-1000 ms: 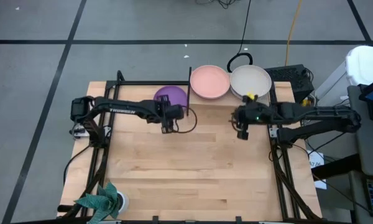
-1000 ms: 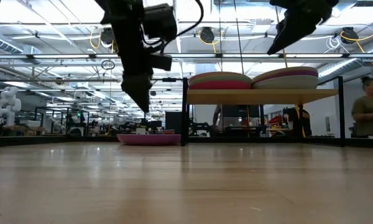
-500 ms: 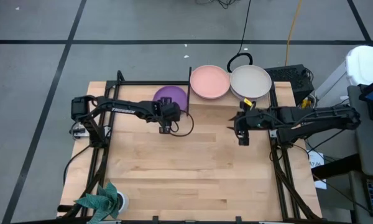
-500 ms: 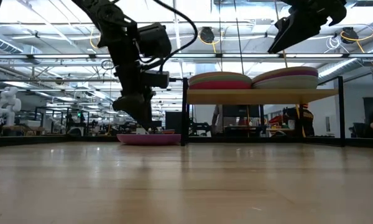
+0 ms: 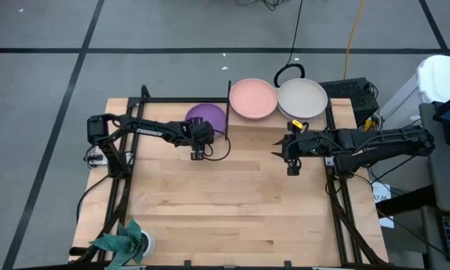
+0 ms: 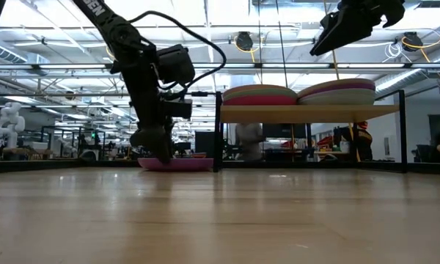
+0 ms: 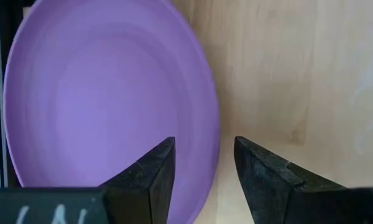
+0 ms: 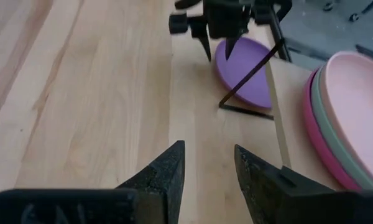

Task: Place and stack plates onto a shelf
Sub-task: Stack the violet plate on top of the light orange plate on the shelf

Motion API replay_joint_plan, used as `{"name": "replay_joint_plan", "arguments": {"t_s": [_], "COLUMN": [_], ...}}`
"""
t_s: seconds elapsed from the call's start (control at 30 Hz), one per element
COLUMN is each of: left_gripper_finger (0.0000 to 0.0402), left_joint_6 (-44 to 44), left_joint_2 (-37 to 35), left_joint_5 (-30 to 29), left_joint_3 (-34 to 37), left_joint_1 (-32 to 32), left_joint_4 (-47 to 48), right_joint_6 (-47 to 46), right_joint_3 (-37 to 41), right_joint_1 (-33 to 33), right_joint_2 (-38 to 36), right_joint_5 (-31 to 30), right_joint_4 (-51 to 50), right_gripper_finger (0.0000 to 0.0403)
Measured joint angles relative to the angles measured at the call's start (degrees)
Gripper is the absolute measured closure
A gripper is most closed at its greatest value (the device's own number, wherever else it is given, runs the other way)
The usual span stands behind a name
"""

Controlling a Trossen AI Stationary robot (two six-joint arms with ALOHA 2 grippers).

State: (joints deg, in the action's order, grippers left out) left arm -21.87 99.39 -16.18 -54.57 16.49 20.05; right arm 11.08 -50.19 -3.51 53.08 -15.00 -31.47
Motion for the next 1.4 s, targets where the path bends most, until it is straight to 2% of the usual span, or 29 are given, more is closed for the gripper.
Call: {"name": "replay_joint_plan", "arguments": {"t_s": [0.2, 0.5, 0.57, 0.67, 1.0, 1.2, 1.4], "left_gripper_finger": [0.0251, 0.0339, 0.0356, 0.0386, 0.0390, 0.0390, 0.0390], "left_joint_6": [-0.11, -0.48, -0.50, -0.17, 3.93, 12.24, 12.32], "left_joint_2": [0.00, 2.83, 3.24, 3.37, -2.59, -8.32, -12.18], "left_joint_5": [-0.32, 0.74, -0.41, -5.10, -8.79, -11.30, -13.97], "left_joint_3": [1.47, 1.57, 1.45, 1.45, -1.96, -7.61, -14.61], "left_joint_1": [0.36, 0.25, 0.01, -1.05, -4.35, -4.58, -4.63], "left_joint_4": [-1.31, -2.67, -2.95, -3.01, 6.70, 18.56, 24.19], "right_joint_6": [1.03, 3.57, 3.74, 3.83, 4.62, 2.86, 1.41], "right_joint_3": [0.00, 0.00, 0.00, 0.00, -0.02, -0.11, -0.09], "right_joint_1": [0.00, 0.00, 0.00, 0.01, 0.00, -0.03, -0.04], "right_joint_2": [0.00, 0.00, 0.00, -0.02, -0.40, -2.95, -5.85], "right_joint_5": [-0.02, -0.02, -0.01, -0.05, -0.10, -1.63, -1.47], "right_joint_4": [0.91, 3.47, 3.52, 3.30, 1.78, -0.09, -2.47], "right_gripper_finger": [0.0282, 0.0282, 0.0282, 0.0282, 0.0282, 0.0282, 0.0282]}}
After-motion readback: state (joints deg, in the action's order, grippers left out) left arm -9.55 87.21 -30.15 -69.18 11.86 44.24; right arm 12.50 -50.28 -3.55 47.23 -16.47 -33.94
